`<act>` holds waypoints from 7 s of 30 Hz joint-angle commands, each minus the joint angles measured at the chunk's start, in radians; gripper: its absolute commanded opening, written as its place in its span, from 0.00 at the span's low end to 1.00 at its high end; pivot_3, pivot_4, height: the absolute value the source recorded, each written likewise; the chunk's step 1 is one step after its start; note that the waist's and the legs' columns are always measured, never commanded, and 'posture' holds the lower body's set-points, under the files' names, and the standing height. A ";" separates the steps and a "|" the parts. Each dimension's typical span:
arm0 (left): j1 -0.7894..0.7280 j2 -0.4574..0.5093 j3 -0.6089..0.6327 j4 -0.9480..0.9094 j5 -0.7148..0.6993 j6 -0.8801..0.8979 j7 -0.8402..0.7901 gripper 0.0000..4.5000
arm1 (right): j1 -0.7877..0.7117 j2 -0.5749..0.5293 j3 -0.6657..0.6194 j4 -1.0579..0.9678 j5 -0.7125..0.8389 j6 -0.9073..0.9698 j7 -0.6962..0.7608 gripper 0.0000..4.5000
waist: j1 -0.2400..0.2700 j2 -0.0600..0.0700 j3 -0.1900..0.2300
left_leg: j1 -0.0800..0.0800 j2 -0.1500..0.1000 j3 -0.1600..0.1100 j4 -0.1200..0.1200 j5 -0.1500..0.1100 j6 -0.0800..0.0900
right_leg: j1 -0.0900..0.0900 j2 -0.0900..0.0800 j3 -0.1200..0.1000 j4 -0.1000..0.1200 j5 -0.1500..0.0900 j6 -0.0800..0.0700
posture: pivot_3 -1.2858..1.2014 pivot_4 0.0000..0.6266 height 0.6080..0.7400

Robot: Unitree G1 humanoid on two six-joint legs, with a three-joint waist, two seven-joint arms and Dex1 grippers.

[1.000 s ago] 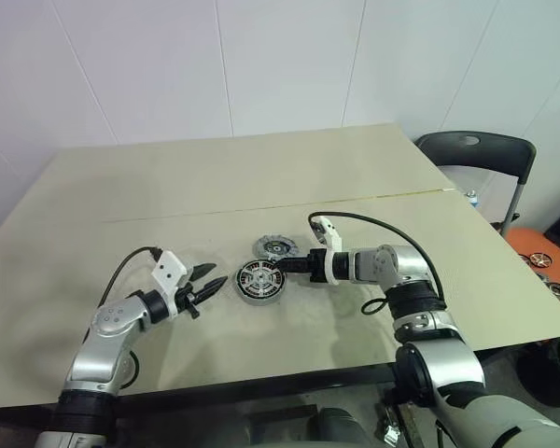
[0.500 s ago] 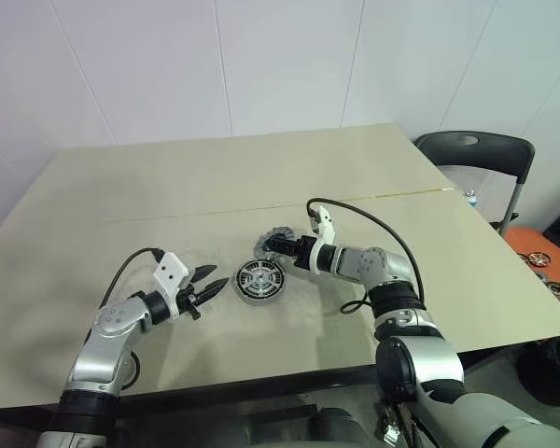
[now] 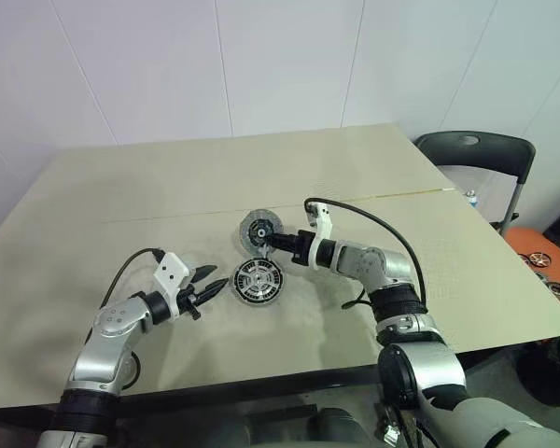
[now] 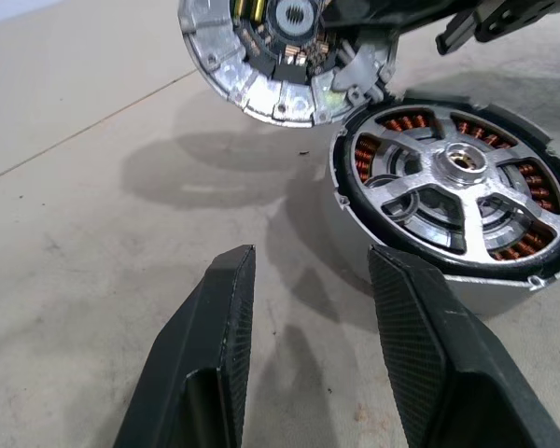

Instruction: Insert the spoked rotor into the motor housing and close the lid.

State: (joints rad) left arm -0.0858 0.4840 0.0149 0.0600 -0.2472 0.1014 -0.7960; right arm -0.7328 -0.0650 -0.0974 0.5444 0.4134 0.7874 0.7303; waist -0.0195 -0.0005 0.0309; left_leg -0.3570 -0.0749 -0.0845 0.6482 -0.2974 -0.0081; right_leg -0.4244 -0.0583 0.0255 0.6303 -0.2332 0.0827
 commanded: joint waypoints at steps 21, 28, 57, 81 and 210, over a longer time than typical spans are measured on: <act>-0.009 0.018 0.013 -0.015 0.001 -0.016 0.007 0.46 | 0.163 -0.138 0.244 -0.101 -0.209 -0.778 0.259 0.02 | 0.005 0.000 0.000 | 0.001 0.000 0.000 0.000 0.000 0.000 | 0.001 0.000 0.000 0.000 0.000 0.000 | 0.52 0.00 1.00; -0.013 0.024 0.013 -0.008 0.002 -0.016 0.002 0.46 | 0.206 -0.196 0.278 -0.198 -0.230 -0.865 0.338 0.02 | 0.006 0.000 0.000 | 0.001 0.000 0.000 0.000 0.000 0.000 | 0.001 0.000 0.000 0.000 0.000 0.000 | 0.52 0.00 1.00; -0.040 0.024 0.010 0.032 0.023 -0.029 -0.016 0.46 | 0.196 -0.368 0.403 -0.083 -0.348 -1.528 0.383 0.09 | 0.009 -0.001 -0.001 | 0.004 0.000 0.000 0.002 0.000 0.000 | 0.005 0.001 0.000 0.000 0.000 0.000 | 0.52 0.00 1.00; -0.050 0.011 -0.001 0.050 0.031 -0.039 -0.008 0.46 | 0.063 -0.296 0.363 -0.187 -0.268 -0.360 0.265 0.60 | 0.011 -0.001 -0.001 | 0.016 0.001 0.000 0.001 0.000 0.000 | 0.017 0.000 0.000 -0.001 0.000 0.000 | 0.52 0.00 1.00; -0.050 0.016 -0.012 0.066 0.052 -0.044 -0.007 0.46 | 0.275 -0.361 0.395 -0.417 -0.112 -0.431 0.562 0.72 | 0.033 -0.002 -0.001 | 0.002 -0.001 0.001 0.002 -0.011 0.008 | 0.009 -0.002 -0.003 -0.014 -0.001 0.002 | 0.52 0.00 1.00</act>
State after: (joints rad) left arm -0.1212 0.4927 0.0028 0.1364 -0.2017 0.0695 -0.8035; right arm -0.4489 -0.4485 0.3247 0.1422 0.2493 0.3573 1.2773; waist 0.0131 -0.0027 0.0298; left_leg -0.3549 -0.0755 -0.0833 0.6503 -0.3079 0.0000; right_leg -0.4153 -0.0604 0.0223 0.6165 -0.2343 0.0846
